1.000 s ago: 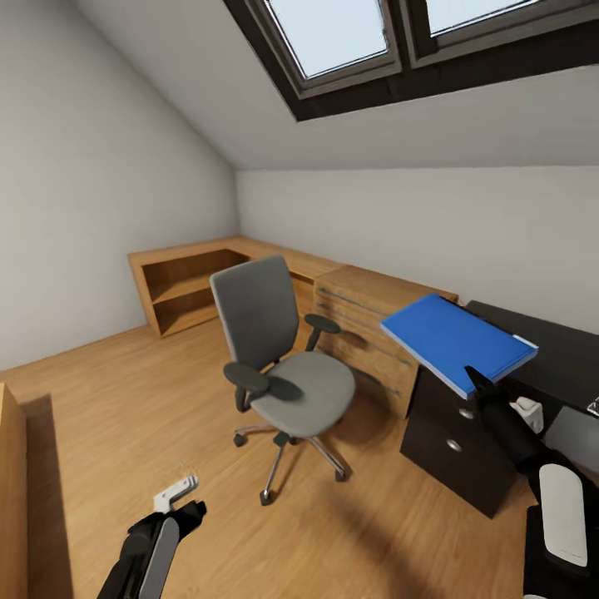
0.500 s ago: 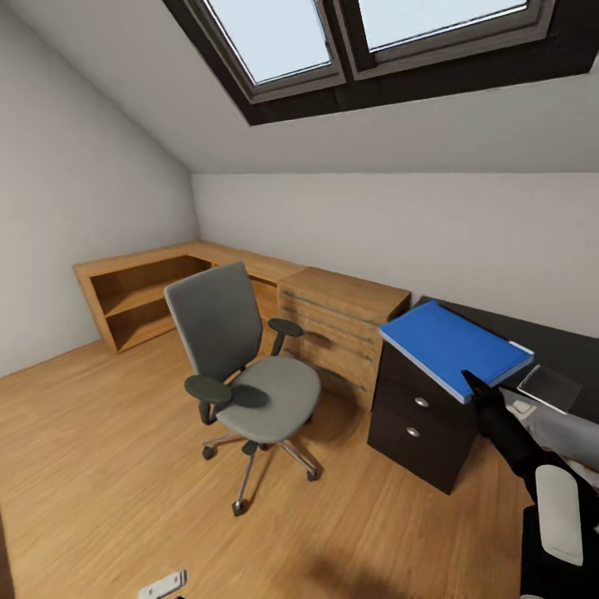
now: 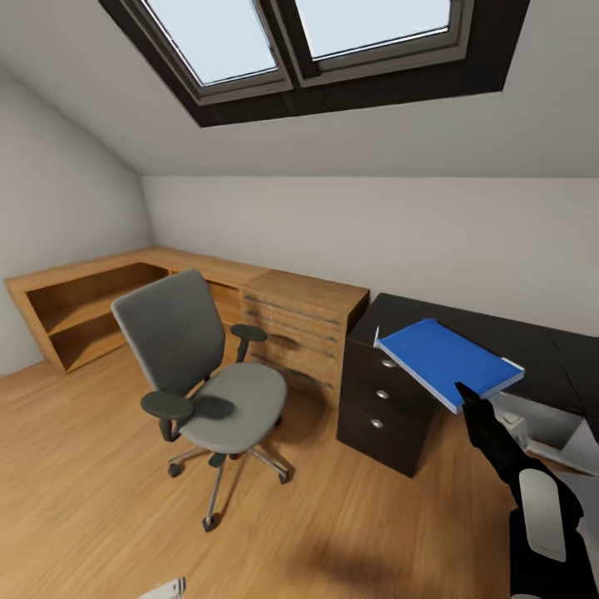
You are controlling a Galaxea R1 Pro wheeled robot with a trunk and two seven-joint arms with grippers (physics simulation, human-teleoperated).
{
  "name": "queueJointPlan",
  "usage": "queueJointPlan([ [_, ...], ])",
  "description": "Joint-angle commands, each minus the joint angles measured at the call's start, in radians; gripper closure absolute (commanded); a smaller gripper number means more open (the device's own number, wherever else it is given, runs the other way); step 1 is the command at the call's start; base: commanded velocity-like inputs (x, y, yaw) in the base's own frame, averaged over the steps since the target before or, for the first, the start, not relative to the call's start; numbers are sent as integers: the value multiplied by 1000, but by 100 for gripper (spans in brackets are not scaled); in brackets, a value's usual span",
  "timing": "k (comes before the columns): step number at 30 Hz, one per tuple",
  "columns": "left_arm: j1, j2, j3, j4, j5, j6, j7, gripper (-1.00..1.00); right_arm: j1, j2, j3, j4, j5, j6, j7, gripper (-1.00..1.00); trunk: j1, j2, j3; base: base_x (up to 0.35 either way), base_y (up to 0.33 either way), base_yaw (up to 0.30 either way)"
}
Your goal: In the bedroom, organize the workspace by keeping the computer under the desk, ensuring the monitor is on the desk, placing the keyboard on the desk next to the monitor, placing the mouse on the desk next to the keyboard, moving the folder from the swivel chair onto the desk next to the mouse, stacking the notebook on top of the folder with the pen on top of the notebook, and positioning the swivel chair next to the desk.
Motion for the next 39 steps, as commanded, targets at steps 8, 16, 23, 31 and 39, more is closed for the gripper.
queueJointPlan([
  [8, 0, -3, 0, 45, 4, -93, -2, -100, -2, 1, -3, 6, -2, -22, 4, 100, 0, -1, -1, 74, 0, -300],
  [16, 0, -3, -1, 50, 3, -99, -2, -100, -3, 1, -2, 14, -1, -89, 4, 100, 0, -1, -1, 201, 0, -300],
  [23, 0, -2, 0, 49, 4, -100, -2, -100, -6, -1, 0, 73, 0, -114, 4, 100, 0, -1, -1, 20, 0, -300],
  [31, 0, -3, -1, 49, 3, -100, -2, -100, -8, -2, 5, 97, 0, -130, 4, 100, 0, -1, -1, 32, 0, -298],
  [39, 0, -2, -1, 49, 2, -100, -2, -100, -8, 0, 6, 100, -103, -124, 8, 100, 0, -1, -2, 24, 0, -81],
])
